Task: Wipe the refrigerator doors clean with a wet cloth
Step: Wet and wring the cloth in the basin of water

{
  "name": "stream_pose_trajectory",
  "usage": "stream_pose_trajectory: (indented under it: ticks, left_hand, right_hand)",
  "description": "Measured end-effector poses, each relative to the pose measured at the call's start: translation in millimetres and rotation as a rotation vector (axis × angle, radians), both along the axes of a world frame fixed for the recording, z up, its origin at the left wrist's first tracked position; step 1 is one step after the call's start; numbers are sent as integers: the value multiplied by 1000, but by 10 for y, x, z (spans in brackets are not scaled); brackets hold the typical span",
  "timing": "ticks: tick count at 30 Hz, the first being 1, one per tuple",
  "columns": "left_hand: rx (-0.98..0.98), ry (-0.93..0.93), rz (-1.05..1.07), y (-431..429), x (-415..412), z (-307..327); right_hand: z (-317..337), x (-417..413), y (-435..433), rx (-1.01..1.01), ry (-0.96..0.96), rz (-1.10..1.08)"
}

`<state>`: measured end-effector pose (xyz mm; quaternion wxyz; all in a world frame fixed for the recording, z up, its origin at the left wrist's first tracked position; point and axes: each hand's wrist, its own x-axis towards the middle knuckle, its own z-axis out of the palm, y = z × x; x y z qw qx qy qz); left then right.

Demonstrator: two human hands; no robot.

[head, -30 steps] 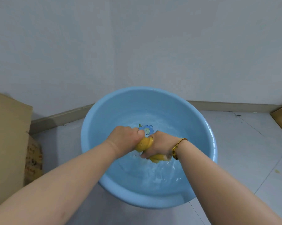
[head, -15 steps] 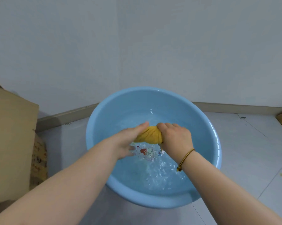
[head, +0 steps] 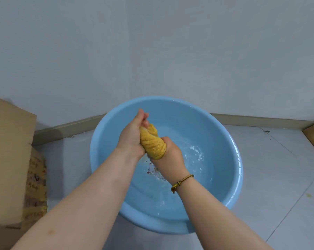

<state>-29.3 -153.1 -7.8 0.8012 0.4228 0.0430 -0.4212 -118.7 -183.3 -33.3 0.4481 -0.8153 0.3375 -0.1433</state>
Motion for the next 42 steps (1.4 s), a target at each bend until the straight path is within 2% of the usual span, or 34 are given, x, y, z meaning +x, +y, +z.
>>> stream_pose_trajectory:
  ticks: [3,7,9,11,12,14,15,17,19,20,22,23,25,26,28,30,31,34,36,38,40,42]
  left_hand:
    - [-42,-37,-48,53,20,23]
    - [-12,-78,-172,101,-18,-9]
    - [4,-115,-268,129,-26,-39]
    - [18,-172,-353,167,7,-53]
    - [25,-199,-402,191,26,-51]
    - [23,-226,-506,230,59,-57]
    - [14,-232,-555,242,69,-64]
    - [34,-269,-674,268,102,-81]
    - [117,-322,-852,294,155,-80]
    - [178,-360,-970,309,165,-57]
    - [372,-543,-1194,329,113,-34]
    - [507,-666,-1239,316,51,-44]
    - [781,-966,-1151,246,-60,-133]
    - [899,-1126,-1051,213,-103,-172]
    - [1073,-1426,-878,177,-147,-196]
    - [1138,-1619,-835,162,-131,-257]
    - [1151,-1702,-835,172,-121,-280]
    - [1152,-1943,-830,183,-64,-331]
    - [1101,-2035,-792,184,-48,-289]
    - [1006,-2221,-623,188,-7,-237]
    - [932,-2289,-579,205,-1,-161]
    - [893,-2126,-662,197,8,-190]
  right_hand:
    - [20,41,-55,81,161,115]
    - [57,-95,-103,630,135,229]
    - [57,-145,-114,680,178,239]
    - [44,-119,-139,506,276,237]
    - [42,-105,-167,307,340,245]
    - [43,-104,-231,-212,450,324]
    - [33,-111,-271,-403,451,337]
    - [63,-143,-327,-637,350,307]
    - [80,-188,-381,-889,247,285]
    - [97,-196,-402,-1032,265,336]
    - [121,-197,-409,-1137,351,387]
    - [77,-187,-428,-1182,385,416]
    - [125,-148,-383,-1232,441,447]
    - [163,-123,-338,-1203,475,468]
    - [147,-69,-305,-1023,546,466]
    - [151,-35,-259,-744,743,436]
    - [127,-29,-239,-628,772,411]
    - [30,-42,-236,-489,739,380]
    - [-4,-75,-250,-461,668,371]
    - [16,-121,-255,-418,571,334]
    - [17,-156,-263,-315,465,261]
    - [-17,-152,-266,-262,423,202]
